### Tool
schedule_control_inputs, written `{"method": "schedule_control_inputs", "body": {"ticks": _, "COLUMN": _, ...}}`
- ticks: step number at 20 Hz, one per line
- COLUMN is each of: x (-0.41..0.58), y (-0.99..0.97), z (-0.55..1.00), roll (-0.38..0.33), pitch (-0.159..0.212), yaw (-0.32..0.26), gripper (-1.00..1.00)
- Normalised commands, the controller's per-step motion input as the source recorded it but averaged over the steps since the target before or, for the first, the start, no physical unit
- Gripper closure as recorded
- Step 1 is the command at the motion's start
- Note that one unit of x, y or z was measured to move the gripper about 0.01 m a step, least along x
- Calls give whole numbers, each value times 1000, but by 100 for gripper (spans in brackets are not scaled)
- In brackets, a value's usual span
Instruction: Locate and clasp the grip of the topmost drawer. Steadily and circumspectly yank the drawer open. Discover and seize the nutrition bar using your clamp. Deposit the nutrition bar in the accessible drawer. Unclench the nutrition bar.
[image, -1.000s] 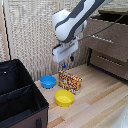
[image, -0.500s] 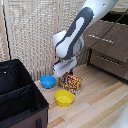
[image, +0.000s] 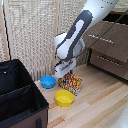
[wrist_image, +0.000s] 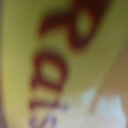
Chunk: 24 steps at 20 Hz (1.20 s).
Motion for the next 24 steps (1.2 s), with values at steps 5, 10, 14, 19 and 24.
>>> {"method": "schedule_control_inputs", "body": {"ticks": 5, "x": 3, "y": 0, "z": 14, "roll": 5, "pitch": 21, "yaw": -2, "gripper": 100}}
{"method": "schedule_control_inputs", "body": {"ticks": 10, "x": 165, "y": 1, "z": 15, "roll": 0, "pitch": 42, "yaw": -64, "gripper": 100}}
{"method": "schedule_control_inputs", "body": {"ticks": 14, "x": 240, "y": -39, "z": 467, "roll": 0, "pitch": 94, "yaw": -33, "gripper": 100}}
{"method": "schedule_control_inputs", "body": {"ticks": 19, "x": 331, "y": -95, "z": 944, "roll": 0, "pitch": 109, "yaw": -25, "gripper": 100}}
{"method": "schedule_control_inputs", "body": {"ticks": 24, "x": 427, "y": -14, "z": 1000, "roll": -22, "pitch": 77, "yaw": -33, "gripper": 100}}
